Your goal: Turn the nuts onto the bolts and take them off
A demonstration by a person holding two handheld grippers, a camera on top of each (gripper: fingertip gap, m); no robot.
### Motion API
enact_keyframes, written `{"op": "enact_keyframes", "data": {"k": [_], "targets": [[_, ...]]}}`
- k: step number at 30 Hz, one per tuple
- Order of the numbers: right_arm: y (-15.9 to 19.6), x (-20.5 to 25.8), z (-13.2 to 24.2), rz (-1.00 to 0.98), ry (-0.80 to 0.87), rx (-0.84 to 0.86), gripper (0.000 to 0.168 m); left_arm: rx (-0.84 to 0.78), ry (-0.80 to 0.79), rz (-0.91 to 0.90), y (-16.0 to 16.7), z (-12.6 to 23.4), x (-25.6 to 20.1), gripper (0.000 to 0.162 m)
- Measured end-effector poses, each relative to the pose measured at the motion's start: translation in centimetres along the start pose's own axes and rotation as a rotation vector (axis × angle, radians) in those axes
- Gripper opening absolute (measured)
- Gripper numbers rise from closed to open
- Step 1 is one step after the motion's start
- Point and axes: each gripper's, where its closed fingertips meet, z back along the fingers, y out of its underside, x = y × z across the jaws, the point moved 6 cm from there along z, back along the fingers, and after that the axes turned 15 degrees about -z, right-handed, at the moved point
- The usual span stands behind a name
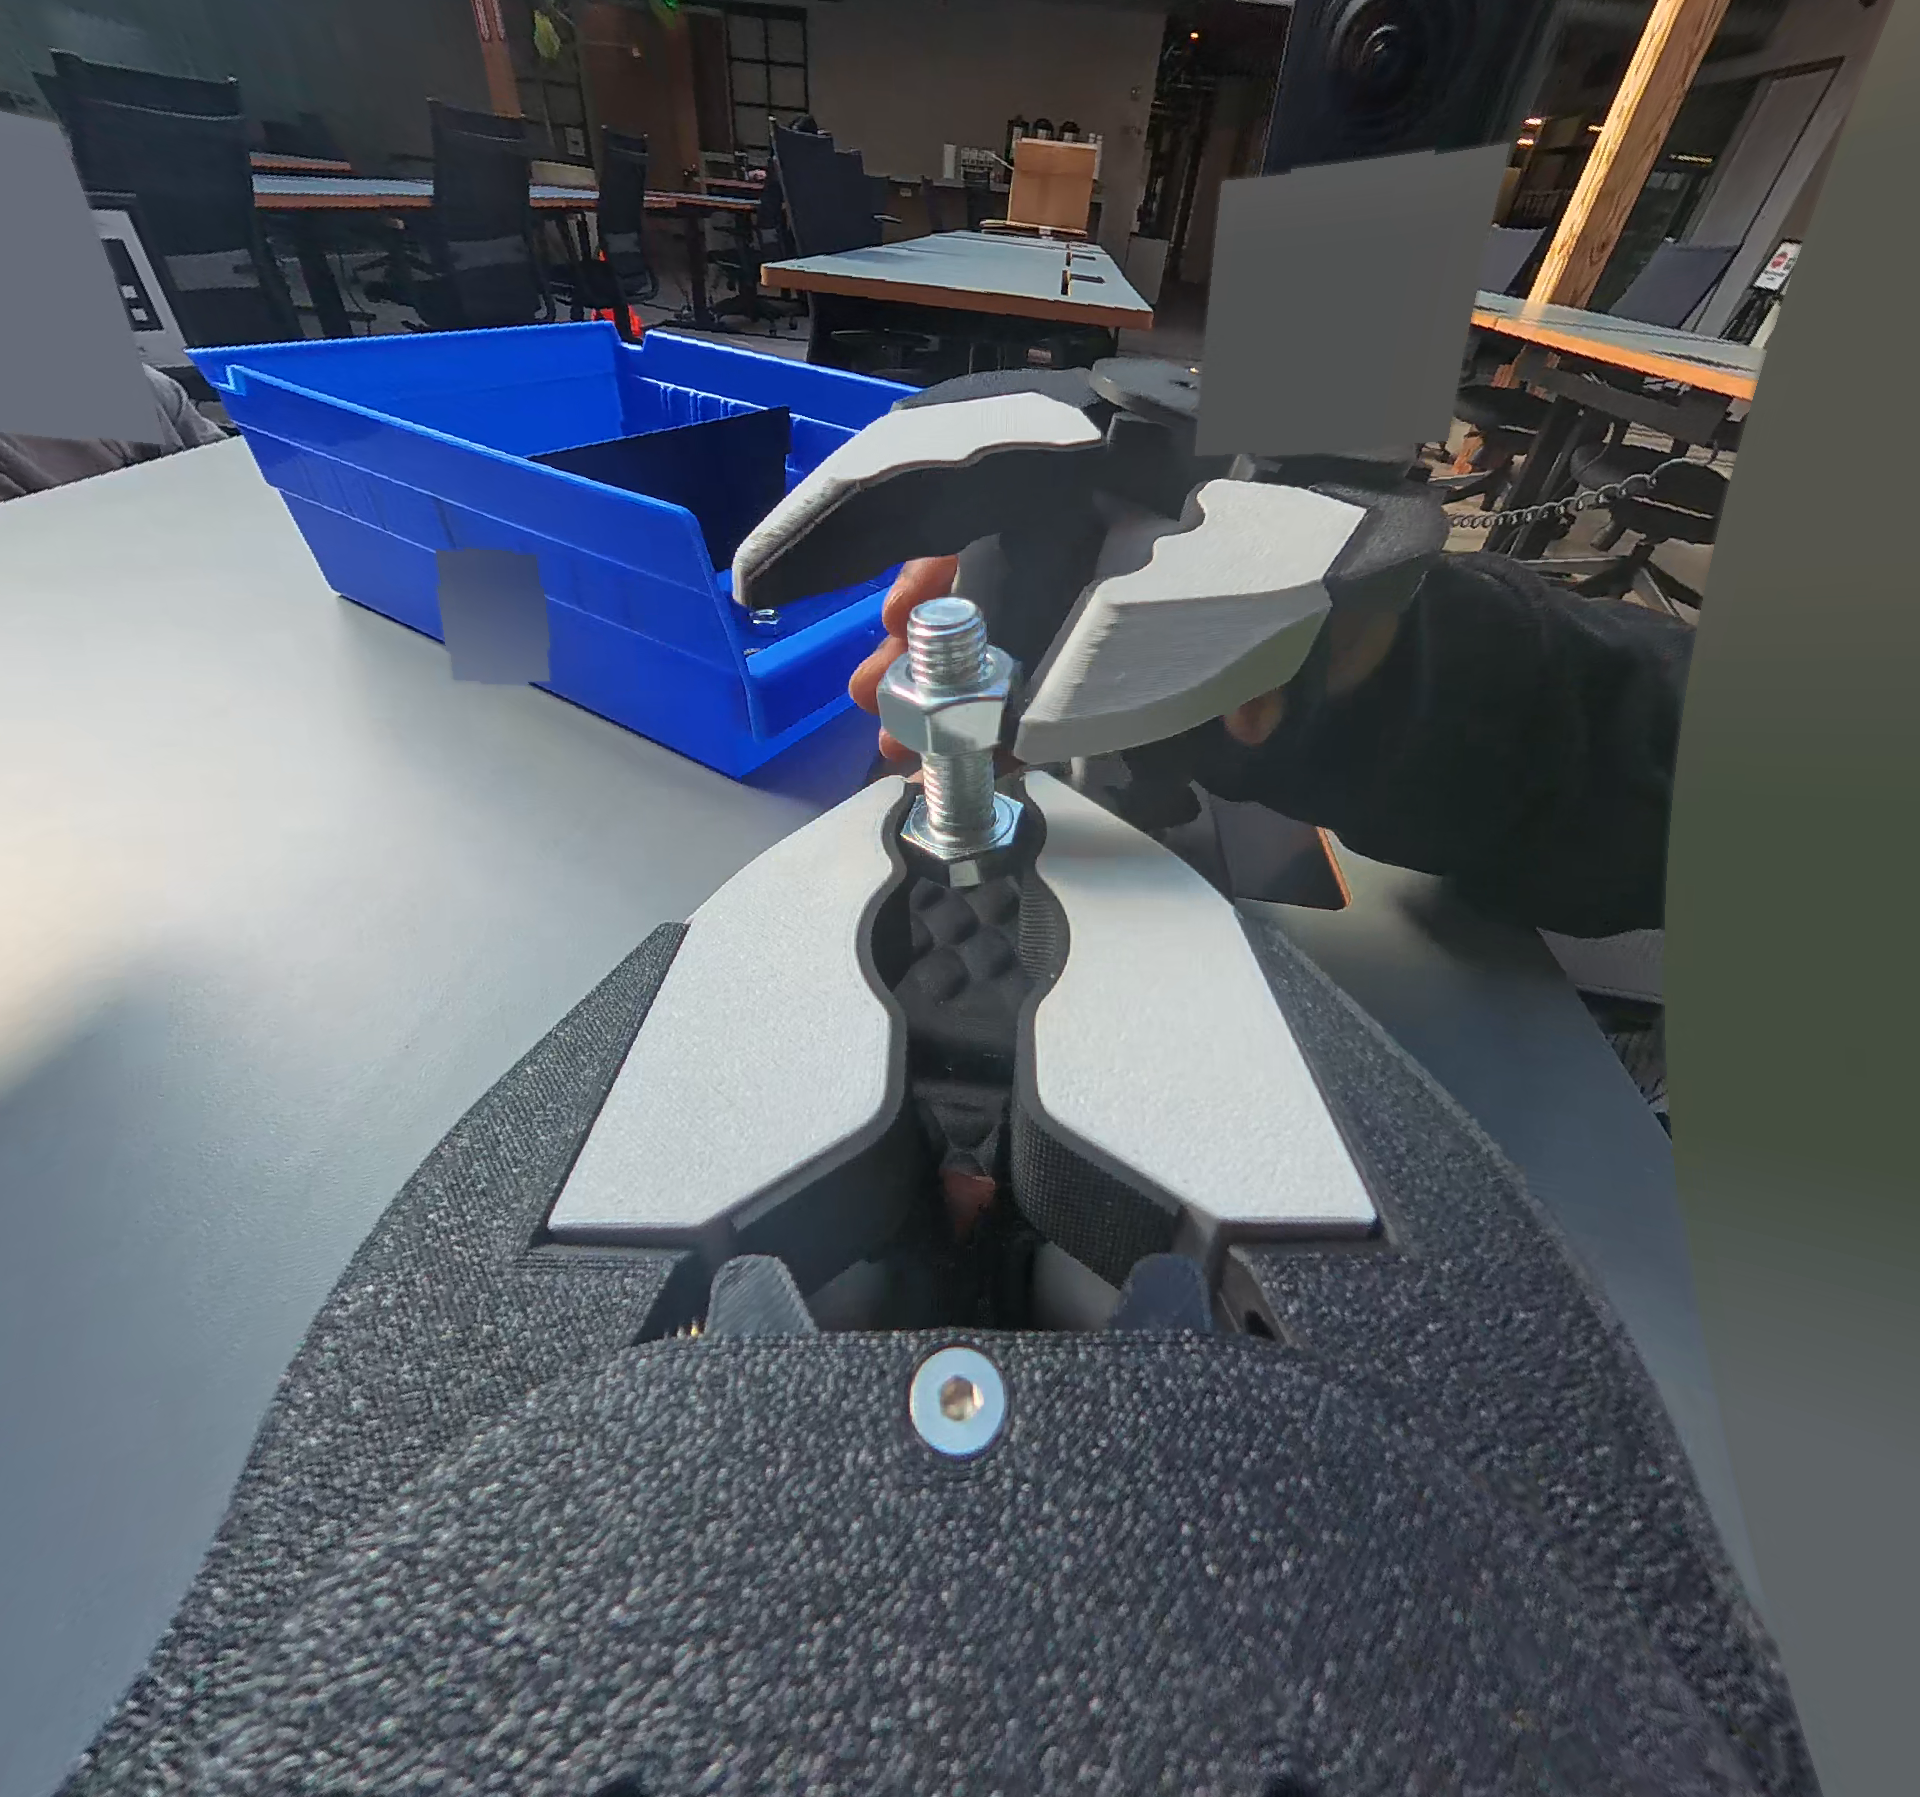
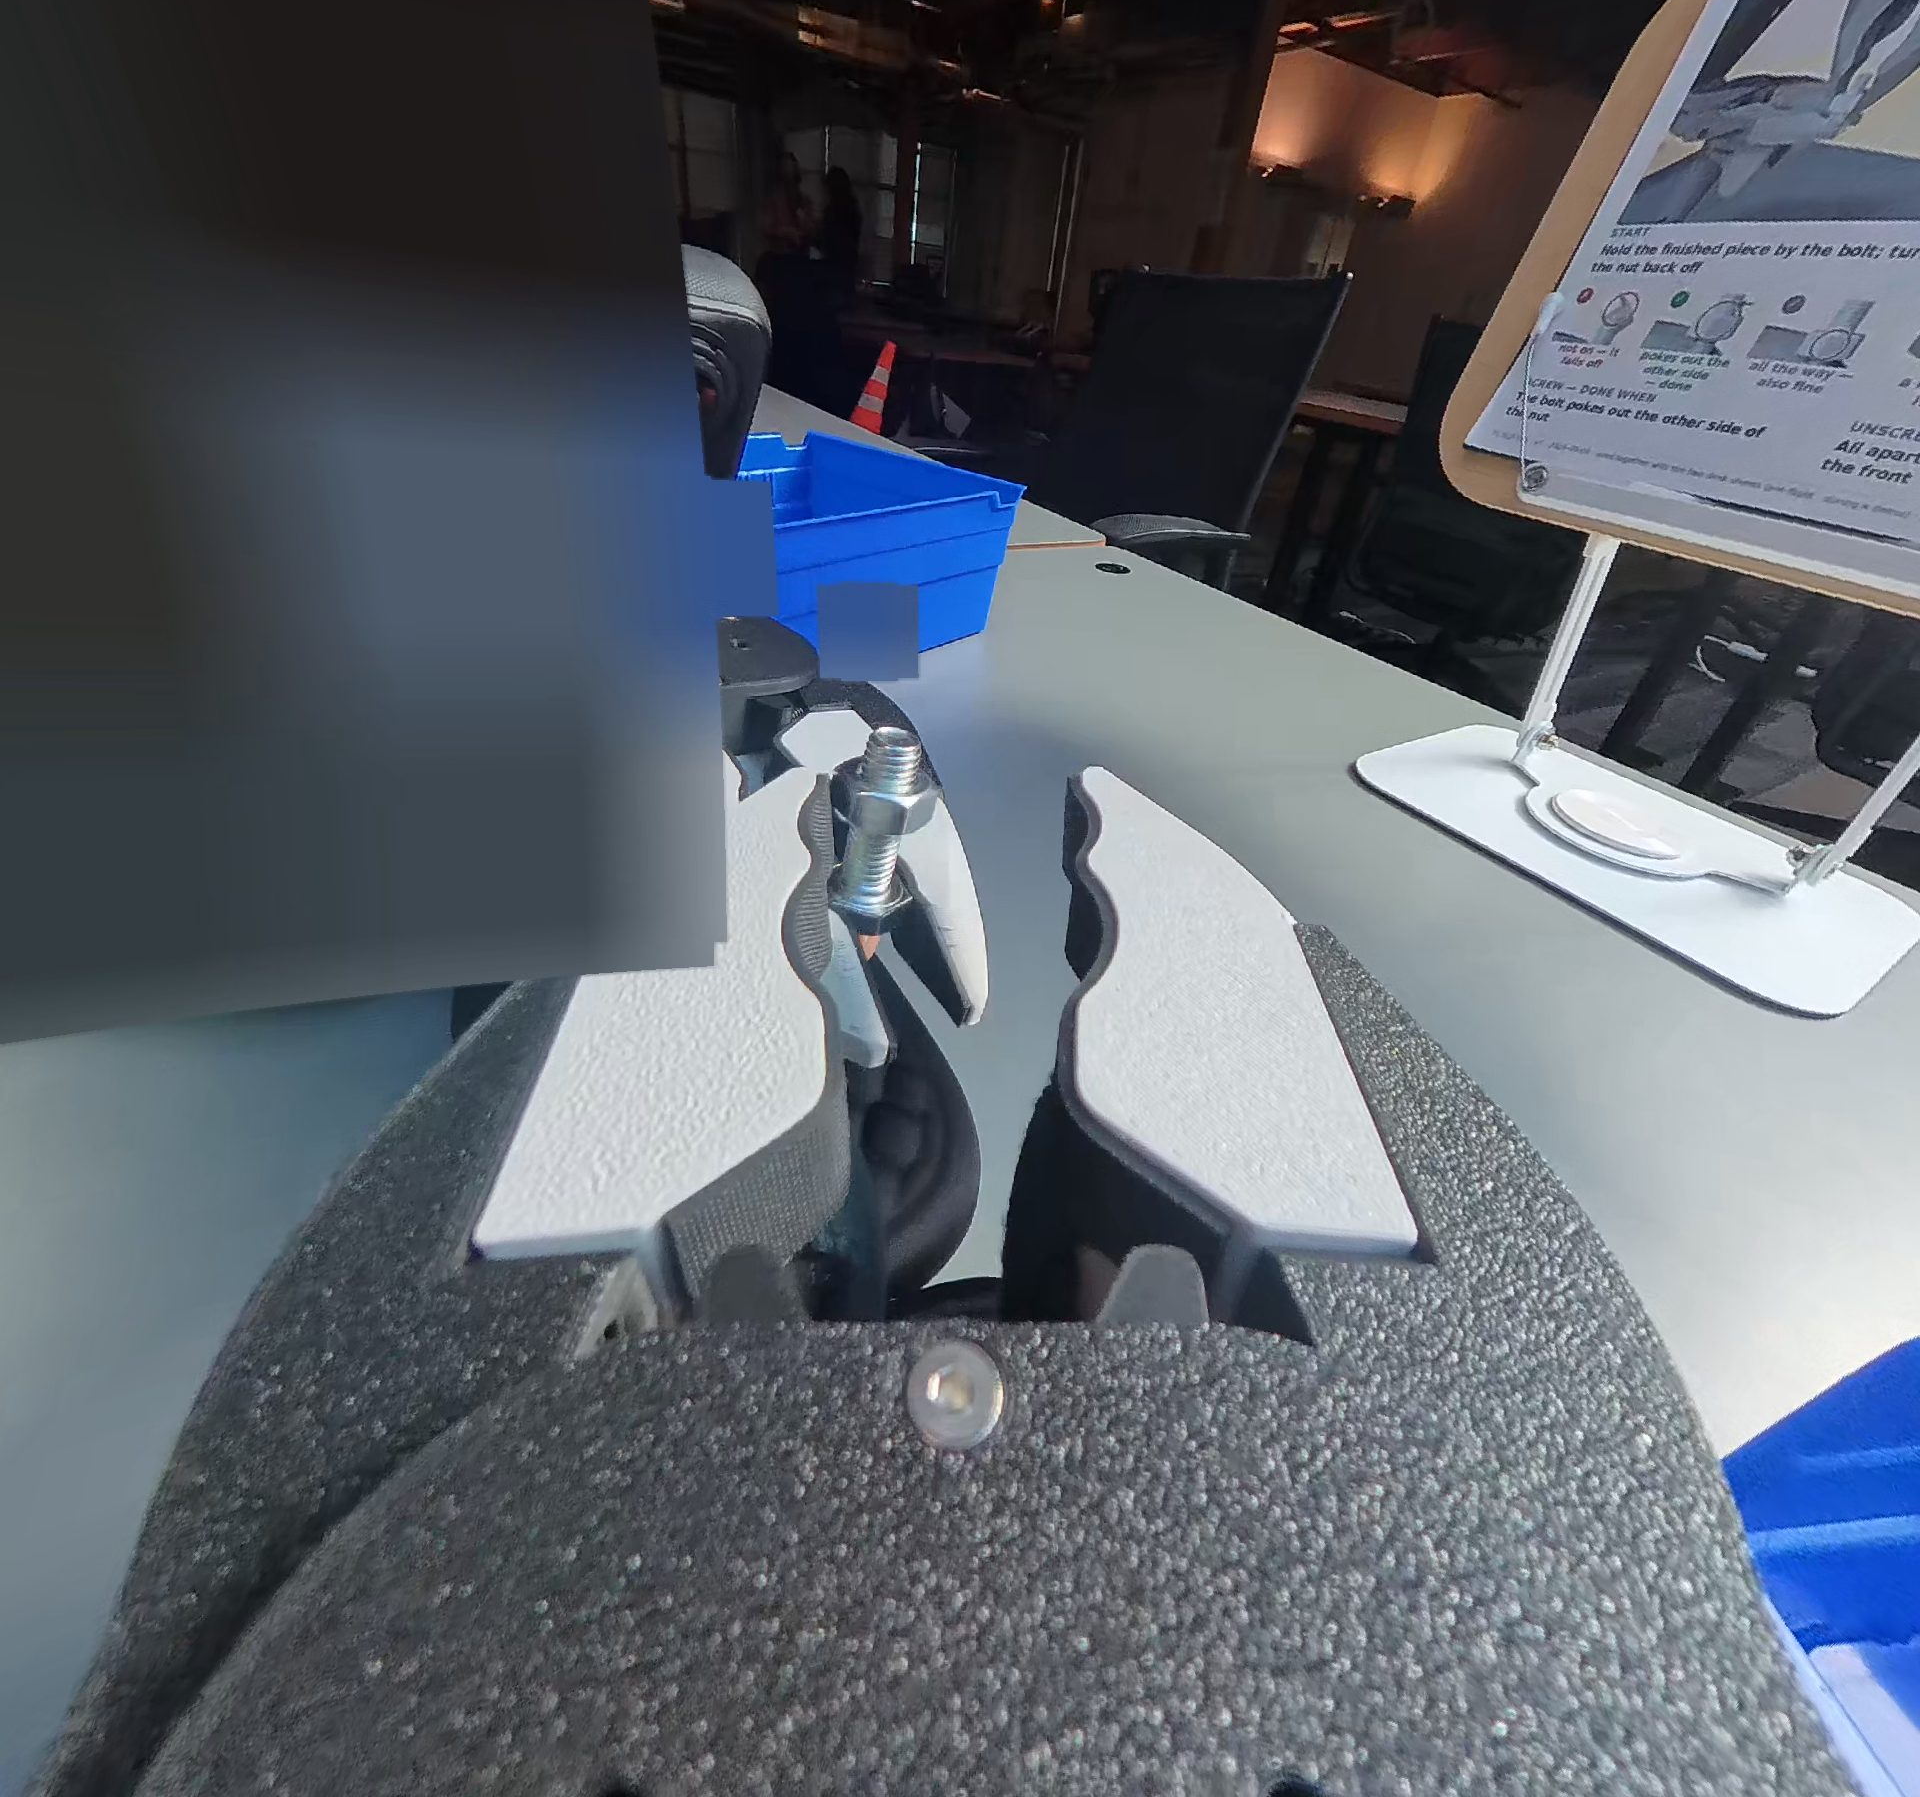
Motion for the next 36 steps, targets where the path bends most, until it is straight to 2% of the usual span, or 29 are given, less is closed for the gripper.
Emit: {"op": "enact_keyframes", "data": {"k": [3,5,9,12,18,22,30,36], "targets": [[0.1,0.2,0.6,0.012,-0.023,0.004,0.029,0.003,-0.002,0.003,0.0,0.0,0.0,0.016],[0.1,0.0,1.1,0.021,0.000,-0.002,0.009,-0.005,-0.002,0.007,0.0,0.1,0.1,0.016],[0.1,-0.5,1.6,0.012,0.012,-0.007,0.005,-0.001,0.000,0.003,0.0,0.0,0.1,0.016],[0.1,-0.6,1.7,0.022,0.025,0.004,0.008,0.001,0.000,-0.001,0.0,0.0,0.0,0.016],[0.0,0.2,0.8,-0.013,-0.050,-0.008,0.042,0.002,-0.001,-0.002,0.1,0.0,0.1,0.016],[0.1,0.3,-0.4,-0.031,-0.056,-0.003,0.052,0.005,0.000,-0.007,0.1,0.0,0.0,0.016],[0.3,0.3,-2.4,-0.037,-0.059,0.016,0.056,0.011,0.002,-0.015,0.1,-0.1,0.0,0.015],[0.4,0.1,-2.0,-0.015,-0.037,0.028,0.051,0.009,0.001,-0.016,0.1,-0.1,0.0,0.016]]}}
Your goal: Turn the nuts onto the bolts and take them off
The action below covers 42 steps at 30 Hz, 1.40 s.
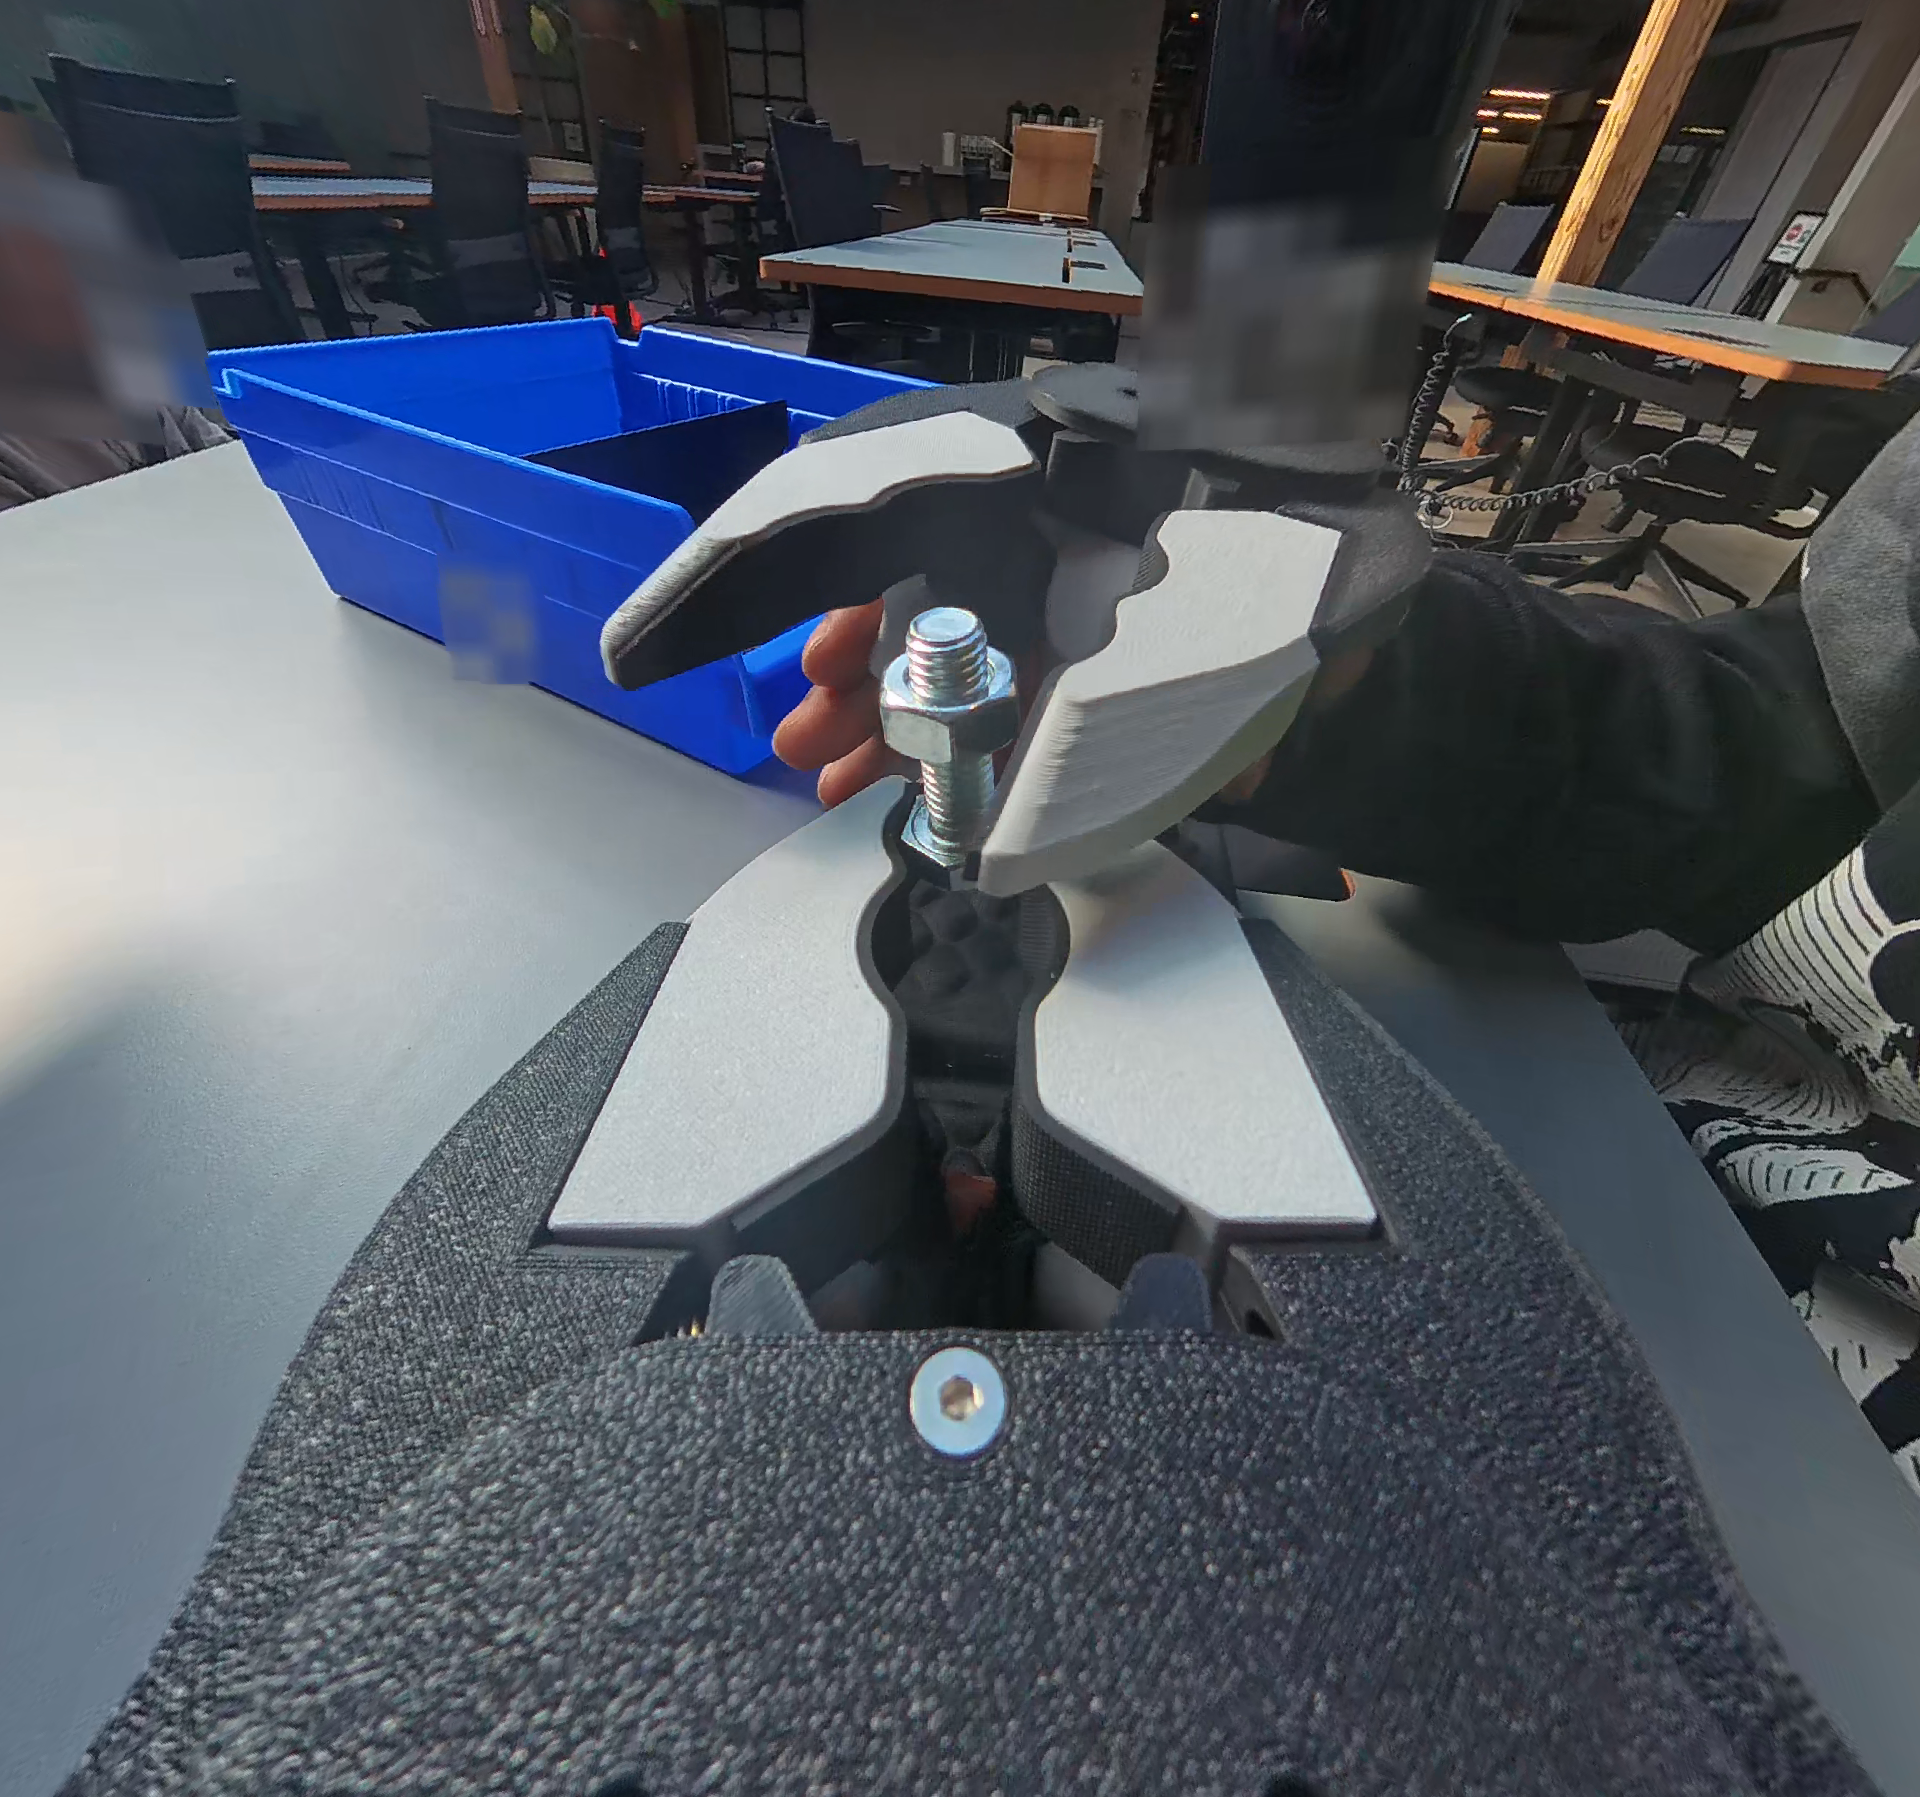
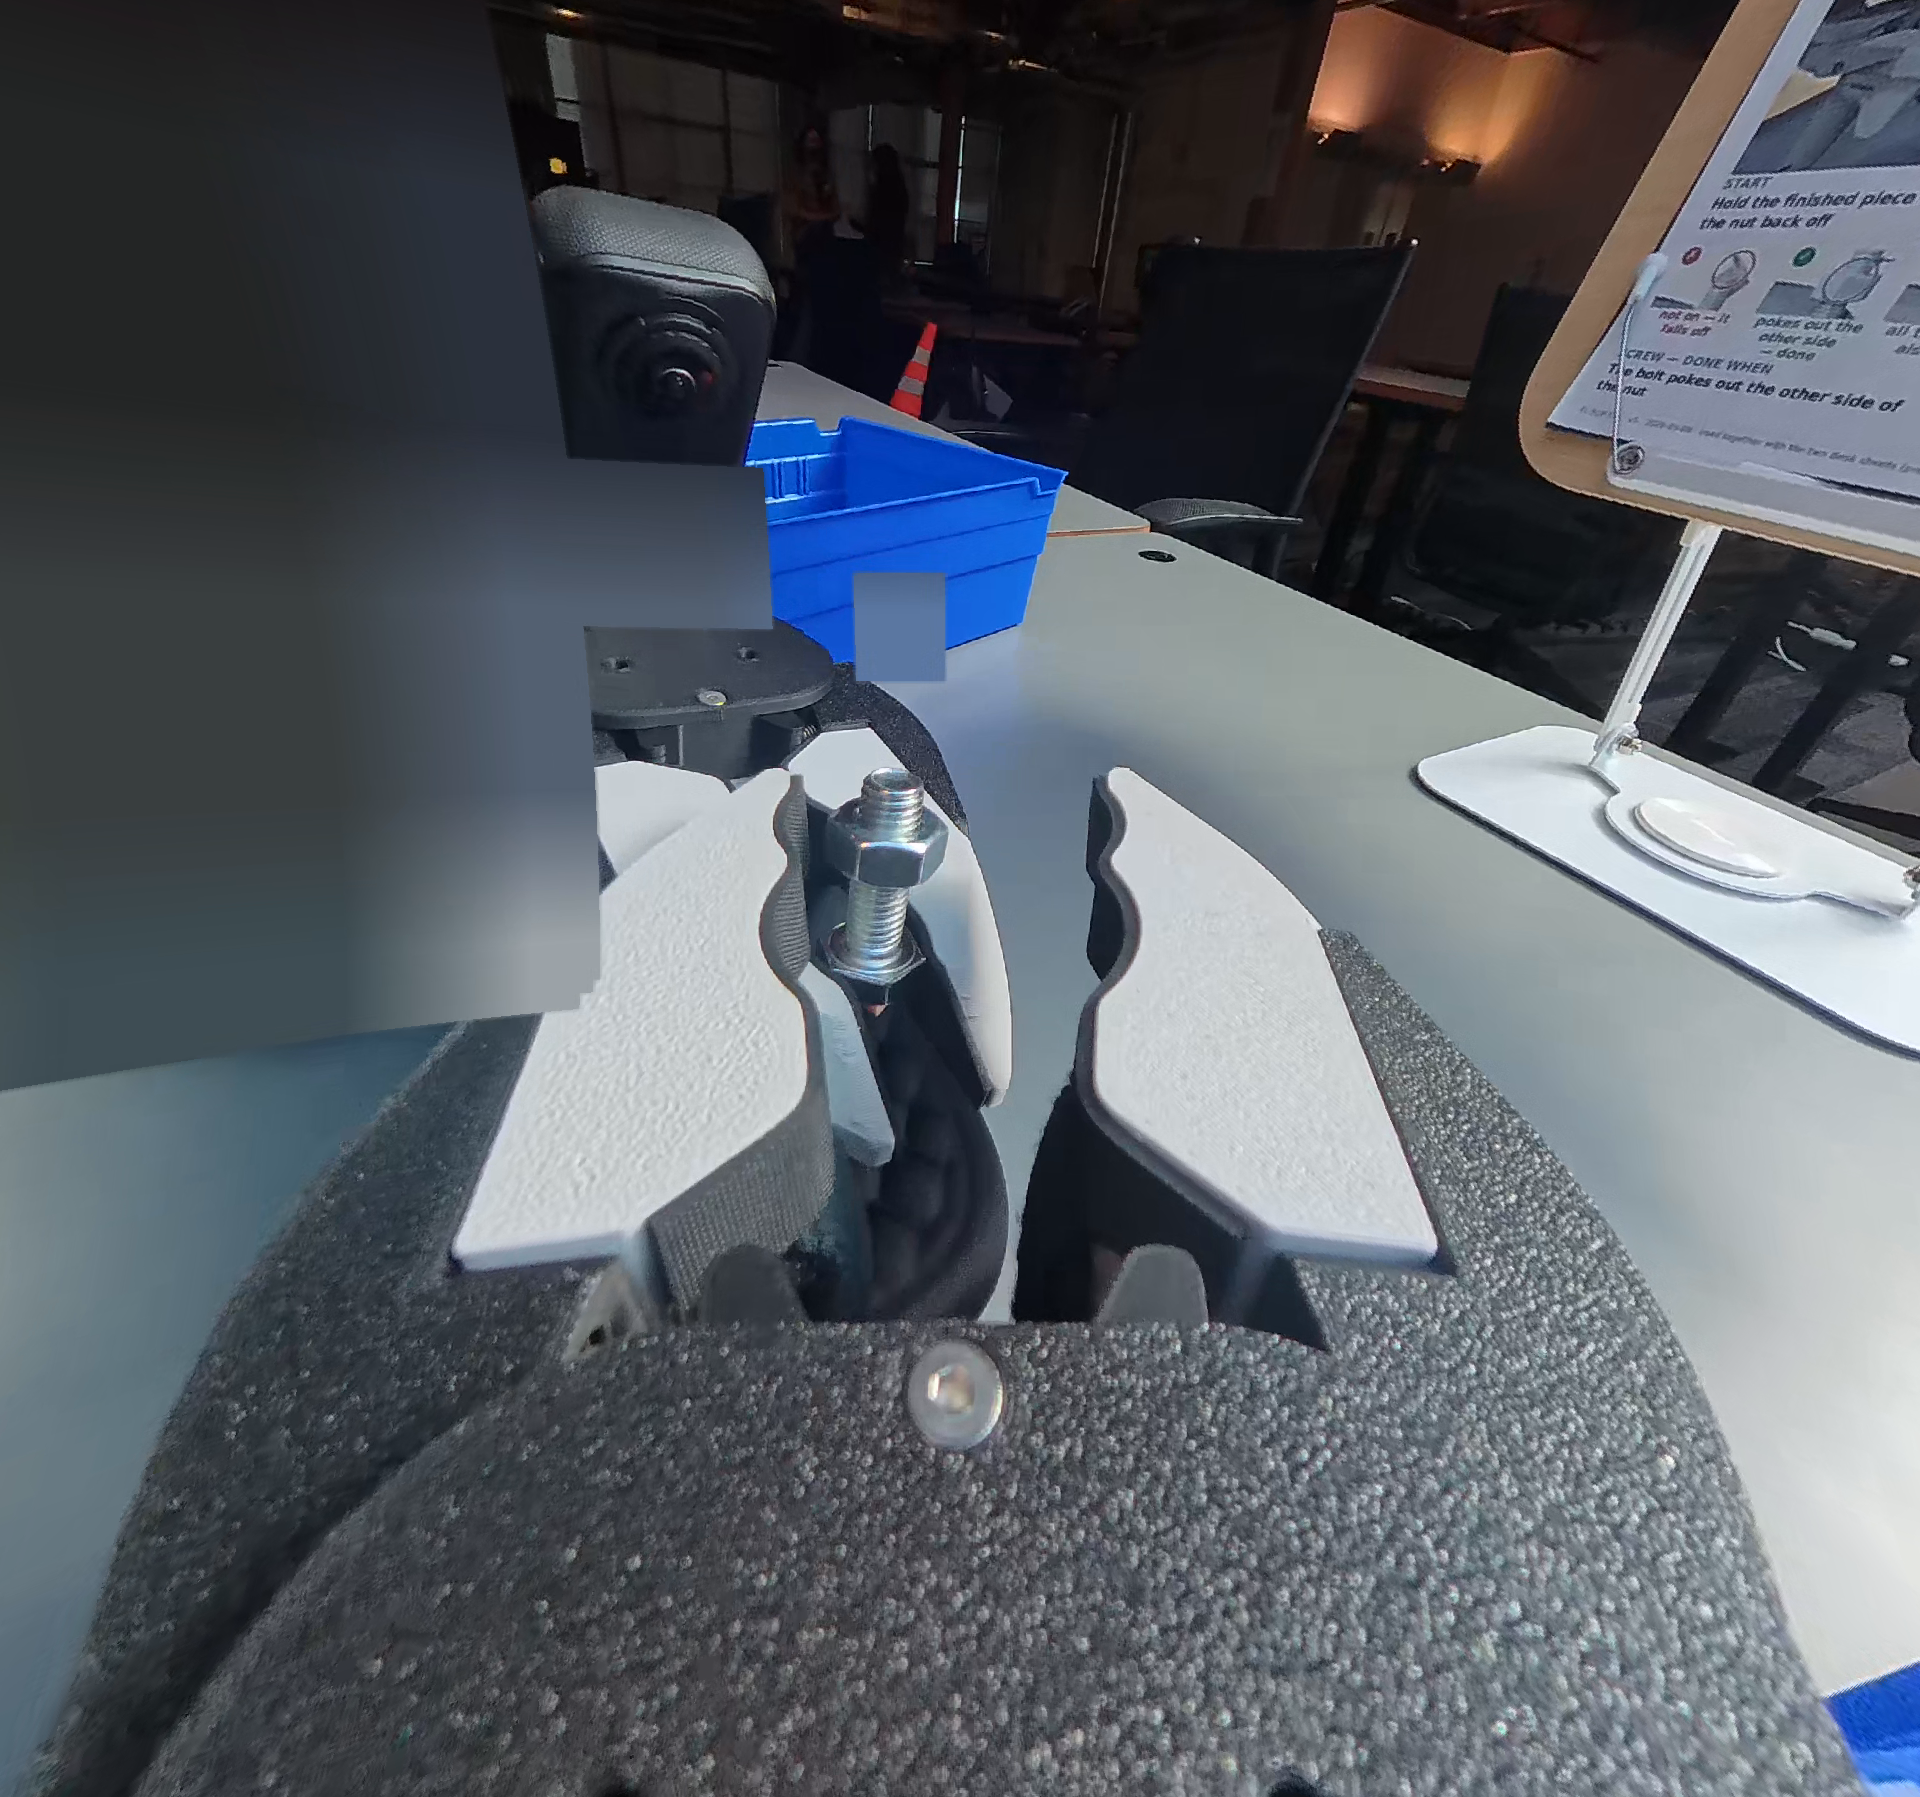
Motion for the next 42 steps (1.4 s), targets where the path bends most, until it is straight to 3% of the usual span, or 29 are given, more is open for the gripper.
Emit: {"op": "enact_keyframes", "data": {"k": [14,17,20,23,25,31,42], "targets": [[-0.3,-0.2,2.6,0.014,0.023,-0.012,0.041,0.003,-0.002,-0.002,0.0,0.0,0.0,0.016],[-0.3,-0.2,3.0,0.023,0.025,-0.012,0.030,-0.002,-0.003,0.003,0.0,0.0,0.1,0.015],[-0.3,-0.4,3.3,0.037,0.030,-0.022,0.008,0.001,-0.001,-0.002,0.0,0.0,0.0,0.016],[-0.5,-0.5,3.5,0.028,0.032,-0.029,0.005,0.001,-0.002,-0.002,0.0,0.0,0.0,0.016],[-0.5,-0.6,3.6,0.033,0.033,-0.022,0.008,-0.002,-0.003,0.002,0.0,0.0,0.1,0.016],[-0.2,0.1,2.2,-0.026,-0.036,-0.007,0.057,0.001,0.000,0.001,0.0,0.0,0.0,0.016],[0.1,-0.5,-0.6,-0.033,-0.005,-0.002,0.060,0.000,-0.001,0.000,0.0,0.0,0.0,0.016]]}}
